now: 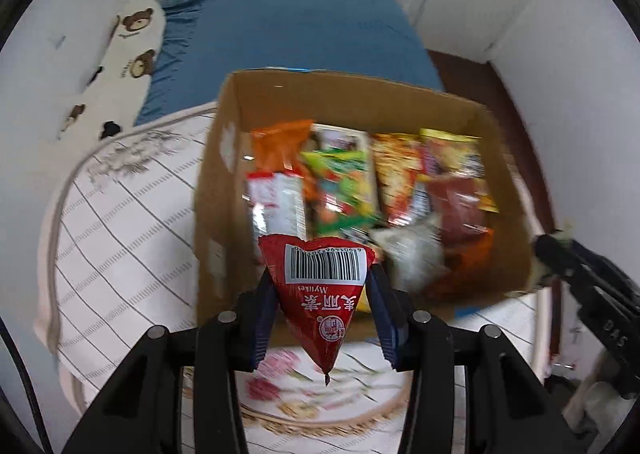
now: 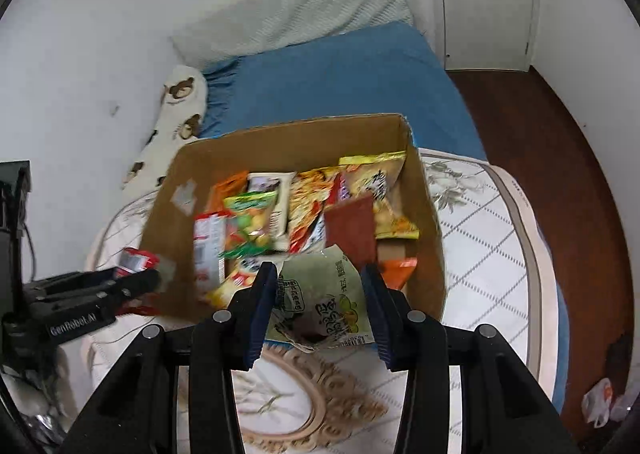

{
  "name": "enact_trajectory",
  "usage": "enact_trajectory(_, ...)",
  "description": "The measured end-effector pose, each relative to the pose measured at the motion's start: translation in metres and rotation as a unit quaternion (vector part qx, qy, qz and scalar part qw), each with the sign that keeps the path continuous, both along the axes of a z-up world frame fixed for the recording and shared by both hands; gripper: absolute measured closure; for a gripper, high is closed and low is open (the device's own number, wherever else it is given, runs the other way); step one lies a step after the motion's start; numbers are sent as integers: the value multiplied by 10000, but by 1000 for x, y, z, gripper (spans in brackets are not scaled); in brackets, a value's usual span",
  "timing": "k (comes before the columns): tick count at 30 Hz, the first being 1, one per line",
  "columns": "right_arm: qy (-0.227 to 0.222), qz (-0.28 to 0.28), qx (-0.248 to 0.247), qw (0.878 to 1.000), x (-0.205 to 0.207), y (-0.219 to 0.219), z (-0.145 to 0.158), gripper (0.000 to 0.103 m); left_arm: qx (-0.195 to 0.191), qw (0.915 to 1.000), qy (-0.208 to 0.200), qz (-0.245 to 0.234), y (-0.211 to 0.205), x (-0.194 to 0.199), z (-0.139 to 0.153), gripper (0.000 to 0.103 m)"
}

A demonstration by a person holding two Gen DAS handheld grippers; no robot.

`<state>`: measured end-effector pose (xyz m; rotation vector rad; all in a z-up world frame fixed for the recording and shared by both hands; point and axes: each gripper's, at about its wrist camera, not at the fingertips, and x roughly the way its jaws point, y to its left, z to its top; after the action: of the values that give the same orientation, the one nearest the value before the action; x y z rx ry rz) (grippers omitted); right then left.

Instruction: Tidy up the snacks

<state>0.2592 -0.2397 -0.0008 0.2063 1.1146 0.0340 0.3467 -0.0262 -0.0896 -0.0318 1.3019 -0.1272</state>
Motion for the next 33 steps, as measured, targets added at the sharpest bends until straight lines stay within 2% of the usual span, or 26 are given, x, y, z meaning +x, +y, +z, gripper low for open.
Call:
enact_trajectory(3,190,-26,-163,9997,19,0,-21,57,244,9995,211,63,7,20,-23,62)
enact_trajectory(8,545,-60,-155,9984,32,2,-54,56,358,9977,579,61,14,32,-56,61)
enact_trajectory(10,719,-83,-18,9974,33,0,-66,56,375,9972,652,55,16,31,-63,57)
enact_trajectory(11,826,-80,20,9965,35,0,-71,55,363,9973,636,63,17,31,-65,47)
enact_trajectory(12,904,-47,16,9959,35,1,-74,52,361,9973,628,77,17,30,-67,29)
enact_trajectory(13,974,-30,0,9952,36,2,-77,40,341,9975,612,97,18,30,-69,22)
enact_trajectory(15,1046,-33,3,9945,36,1,-81,21,288,9978,586,102,18,28,-70,16)
enact_trajectory(18,1047,-40,-174,9943,37,0,-80,12,292,9982,523,95,15,25,-70,7)
enact_trajectory(20,1105,-75,-285,9934,37,-1,-81,7,299,9983,490,88,12,22,-70,7)
enact_trajectory(26,1251,-99,-535,9906,33,-2,-86,6,276,9985,459,84,5,17,-67,7)
enact_trajectory(33,1094,-114,-687,9916,20,1,-73,5,312,9994,165,60,-1,3,-46,7)
